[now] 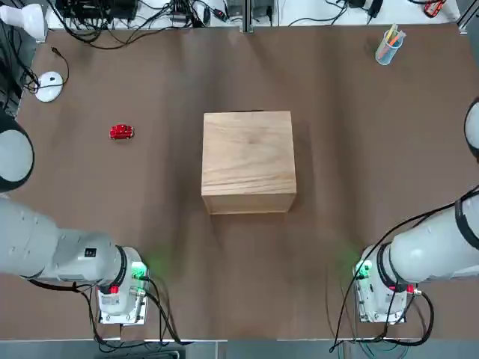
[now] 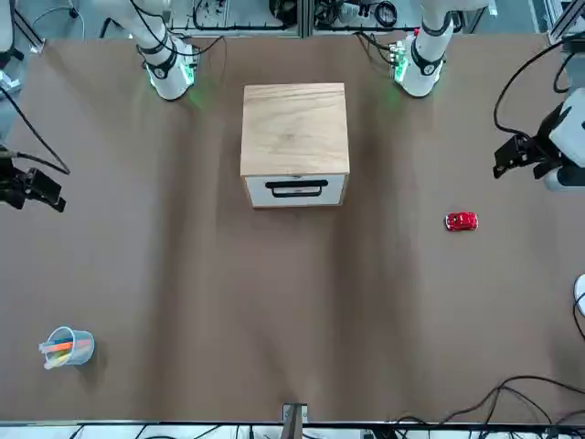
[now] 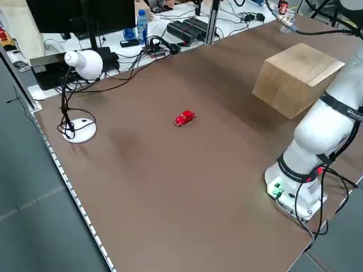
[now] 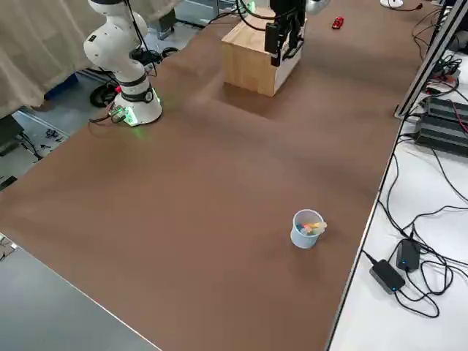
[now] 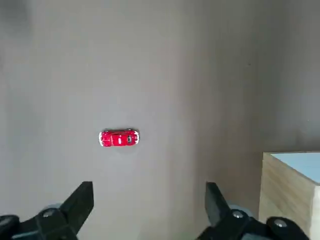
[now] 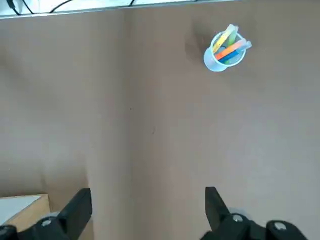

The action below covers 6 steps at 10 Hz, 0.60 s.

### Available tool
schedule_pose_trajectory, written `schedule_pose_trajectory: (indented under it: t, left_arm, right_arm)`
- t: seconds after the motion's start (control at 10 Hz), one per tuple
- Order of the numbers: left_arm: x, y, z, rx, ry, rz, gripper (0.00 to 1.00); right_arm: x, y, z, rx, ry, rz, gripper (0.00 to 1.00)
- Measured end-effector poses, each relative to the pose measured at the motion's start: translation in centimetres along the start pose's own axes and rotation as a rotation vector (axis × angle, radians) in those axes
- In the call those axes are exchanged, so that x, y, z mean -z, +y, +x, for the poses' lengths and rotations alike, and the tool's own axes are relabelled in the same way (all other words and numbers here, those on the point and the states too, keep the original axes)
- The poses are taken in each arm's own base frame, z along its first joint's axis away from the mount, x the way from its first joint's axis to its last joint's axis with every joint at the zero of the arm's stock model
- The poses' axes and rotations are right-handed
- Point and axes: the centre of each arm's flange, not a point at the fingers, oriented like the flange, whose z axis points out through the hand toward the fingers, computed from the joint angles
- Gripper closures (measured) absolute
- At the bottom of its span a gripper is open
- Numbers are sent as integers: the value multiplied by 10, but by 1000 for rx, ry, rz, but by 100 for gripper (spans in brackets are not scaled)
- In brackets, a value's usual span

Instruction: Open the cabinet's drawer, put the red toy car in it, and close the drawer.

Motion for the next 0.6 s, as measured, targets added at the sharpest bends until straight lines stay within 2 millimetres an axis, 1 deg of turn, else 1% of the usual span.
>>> schedule_pose_trajectory:
  t: [0.1,0.2,0.3,0.4,0.5,0.6]
  left_arm:
    - [-3,15,-2,-16,-14,1,4]
    - [-10,34,-7,-42,-47,4,20]
    - [-22,55,-12,-62,-80,9,36]
    - [-33,78,-17,-82,-104,15,52]
    - [-42,101,-21,-109,-120,19,68]
    - [-48,122,-24,-139,-129,21,81]
  right_arm:
    - [-3,-5,1,8,-4,0,0]
    - [-6,-9,2,14,-11,1,0]
    - [-14,-18,3,28,-24,7,0]
    - [-27,-40,6,57,-49,25,0]
    - [-46,-69,7,91,-83,66,0]
    - [-66,-98,8,120,-122,116,0]
